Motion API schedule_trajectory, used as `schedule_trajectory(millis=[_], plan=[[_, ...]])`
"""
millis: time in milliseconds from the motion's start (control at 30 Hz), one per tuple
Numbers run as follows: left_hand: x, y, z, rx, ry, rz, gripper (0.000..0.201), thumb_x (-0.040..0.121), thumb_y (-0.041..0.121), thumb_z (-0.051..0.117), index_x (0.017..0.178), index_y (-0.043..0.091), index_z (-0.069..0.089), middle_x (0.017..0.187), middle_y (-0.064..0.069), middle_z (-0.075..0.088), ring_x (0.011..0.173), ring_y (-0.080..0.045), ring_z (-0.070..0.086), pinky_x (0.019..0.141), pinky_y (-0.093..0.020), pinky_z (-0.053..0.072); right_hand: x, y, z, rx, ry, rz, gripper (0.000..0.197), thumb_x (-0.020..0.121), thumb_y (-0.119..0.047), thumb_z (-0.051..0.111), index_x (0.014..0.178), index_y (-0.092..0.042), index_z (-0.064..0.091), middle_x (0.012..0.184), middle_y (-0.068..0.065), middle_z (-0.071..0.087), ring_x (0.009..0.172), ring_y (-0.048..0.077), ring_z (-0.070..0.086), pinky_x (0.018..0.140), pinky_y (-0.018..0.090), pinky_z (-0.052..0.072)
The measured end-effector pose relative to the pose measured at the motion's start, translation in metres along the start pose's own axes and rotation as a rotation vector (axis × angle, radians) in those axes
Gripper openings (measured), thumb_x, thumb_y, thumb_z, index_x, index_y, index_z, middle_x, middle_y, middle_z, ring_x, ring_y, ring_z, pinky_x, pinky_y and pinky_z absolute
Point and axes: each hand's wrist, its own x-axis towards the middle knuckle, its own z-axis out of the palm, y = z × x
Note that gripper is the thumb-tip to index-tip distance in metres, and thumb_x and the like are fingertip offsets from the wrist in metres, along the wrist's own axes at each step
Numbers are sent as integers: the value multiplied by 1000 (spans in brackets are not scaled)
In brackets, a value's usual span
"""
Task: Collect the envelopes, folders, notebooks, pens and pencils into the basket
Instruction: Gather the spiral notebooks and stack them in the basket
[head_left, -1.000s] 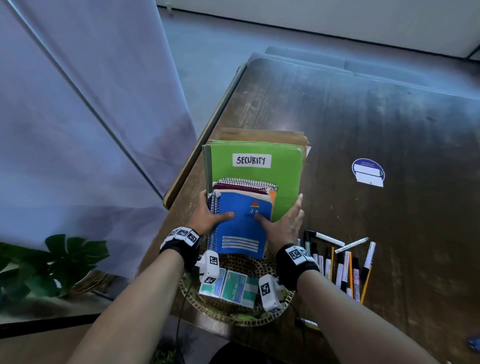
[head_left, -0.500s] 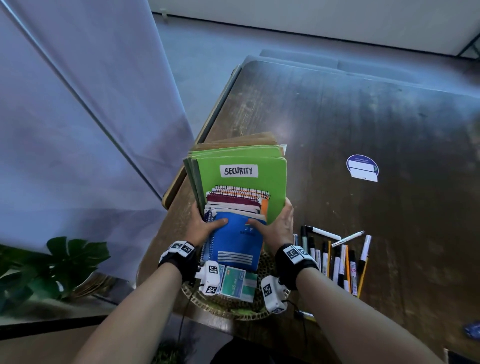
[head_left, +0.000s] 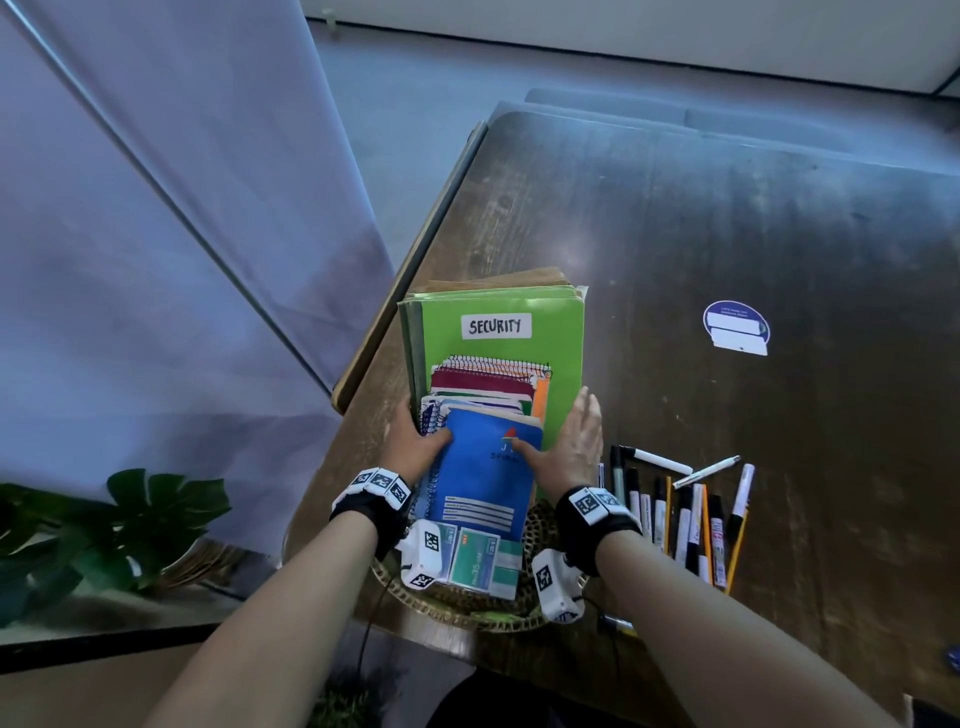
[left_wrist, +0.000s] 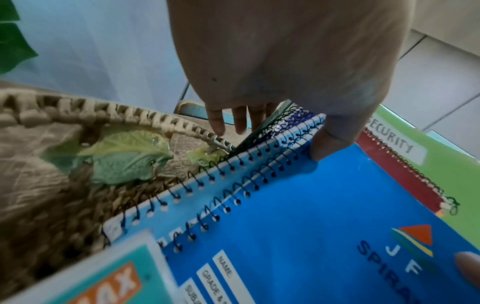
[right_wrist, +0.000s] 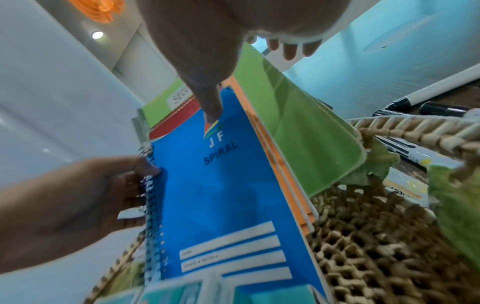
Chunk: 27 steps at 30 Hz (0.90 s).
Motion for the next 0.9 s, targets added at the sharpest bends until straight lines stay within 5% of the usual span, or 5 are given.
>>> schedule_trajectory(millis=[167,267,433,667,900], plan=[[1,-4,-1,183,11,12,62,65,37,71,123,39,47,109,10,68,97,-15,66,94,-44,53,-13,10,18,70,-150,-5,59,91,-45,64,139,-15,44,134,10,55,122,27,54,102,40,46],[-5,1,-1,319,73,45,53,79,24,64,129,27,49,110,-5,70,96,-29,66,87,-38,51,-19,11,25,90,-296,-29,60,97,-37,56,151,-34,30,127,10,63,110,30,62,88,34,49],[-13,-4,8,326,148,82,63,84,11,52,145,20,37,114,-17,66,99,-38,63,85,-42,52,-31,2,36,-31,-357,-101,72,102,-30,45,156,-40,-1,148,14,38,98,35,62,76,37,49],[-8,0,13,440,142,-72,48,87,24,49,132,5,46,117,-27,62,102,-43,61,88,-44,50,-13,0,21,50,-276,141,59,102,-26,47,155,-19,22,146,18,33,122,37,51,103,42,42],[-8,4,23,445,95,-101,32,96,18,45,119,-2,53,120,-29,60,105,-44,58,84,-41,43,-22,-2,30,34,-365,78,70,101,-12,43,159,-26,7,144,16,23,87,28,50,77,32,42]])
